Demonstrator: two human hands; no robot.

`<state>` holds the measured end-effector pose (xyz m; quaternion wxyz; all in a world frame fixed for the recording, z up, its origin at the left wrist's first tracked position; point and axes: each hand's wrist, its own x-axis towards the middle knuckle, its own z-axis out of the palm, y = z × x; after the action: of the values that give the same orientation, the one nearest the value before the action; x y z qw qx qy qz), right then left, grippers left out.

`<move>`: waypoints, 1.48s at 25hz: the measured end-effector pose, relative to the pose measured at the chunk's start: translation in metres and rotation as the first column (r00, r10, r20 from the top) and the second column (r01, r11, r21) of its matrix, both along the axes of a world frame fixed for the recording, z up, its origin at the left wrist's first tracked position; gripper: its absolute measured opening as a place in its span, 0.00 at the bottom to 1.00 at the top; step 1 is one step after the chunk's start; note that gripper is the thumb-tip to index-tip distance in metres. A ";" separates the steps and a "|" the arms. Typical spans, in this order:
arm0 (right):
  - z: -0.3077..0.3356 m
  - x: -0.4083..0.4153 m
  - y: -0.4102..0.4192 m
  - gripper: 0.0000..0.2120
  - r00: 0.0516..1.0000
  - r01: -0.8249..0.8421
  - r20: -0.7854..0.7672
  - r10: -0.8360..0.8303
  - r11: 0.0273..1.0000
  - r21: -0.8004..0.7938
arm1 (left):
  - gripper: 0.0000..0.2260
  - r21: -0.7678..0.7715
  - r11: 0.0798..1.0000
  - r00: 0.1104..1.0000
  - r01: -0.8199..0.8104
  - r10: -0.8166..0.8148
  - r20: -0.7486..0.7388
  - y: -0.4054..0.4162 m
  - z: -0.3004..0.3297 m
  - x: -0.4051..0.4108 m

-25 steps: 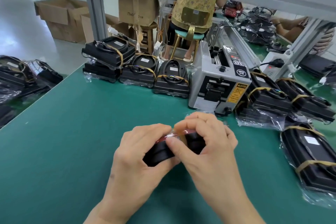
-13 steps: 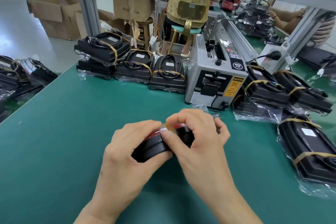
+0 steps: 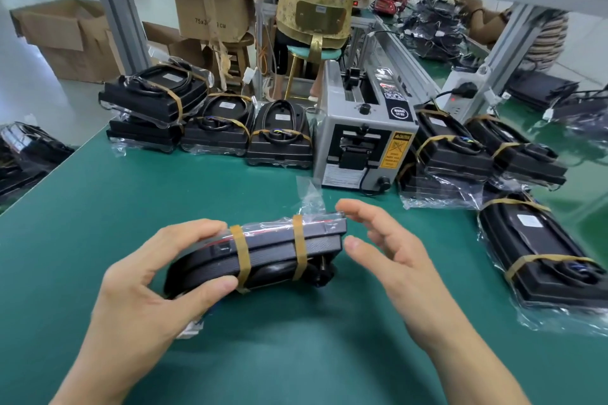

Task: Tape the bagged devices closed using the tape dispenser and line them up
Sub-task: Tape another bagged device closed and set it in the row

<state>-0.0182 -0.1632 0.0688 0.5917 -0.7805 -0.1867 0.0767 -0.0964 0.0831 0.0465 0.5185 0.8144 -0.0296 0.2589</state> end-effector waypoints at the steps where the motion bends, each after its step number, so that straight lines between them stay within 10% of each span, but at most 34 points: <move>1: -0.002 0.001 0.002 0.18 0.999 -0.033 -0.014 0.034 0.999 0.021 | 0.20 -0.002 1.000 1.000 -0.003 0.003 -0.013 0.000 0.001 -0.001; 14: -0.009 0.010 0.008 0.17 0.994 -0.077 -0.059 0.091 0.975 0.207 | 0.26 0.603 0.794 0.995 0.082 -0.101 -0.002 -0.075 0.060 0.026; 25: 0.008 0.025 0.006 0.17 0.972 -0.160 -0.144 0.184 0.974 0.161 | 0.13 0.481 0.876 0.970 0.015 0.103 -0.219 -0.073 0.060 0.048; 32: 0.013 0.091 0.027 0.10 0.845 0.534 -0.090 -0.528 0.843 0.064 | 0.12 0.570 0.814 0.934 -0.112 0.282 -0.220 -0.084 0.059 0.058; 37: 0.005 0.113 0.045 0.13 0.738 0.675 -0.028 -0.674 0.738 0.017 | 0.14 0.580 0.809 0.946 -0.092 0.254 -0.203 -0.085 0.056 0.054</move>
<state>0.0950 -0.1179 0.0741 0.5912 -0.7866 0.1134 -0.1371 -0.0427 -0.0017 0.1025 0.2282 0.9575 0.0416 0.1712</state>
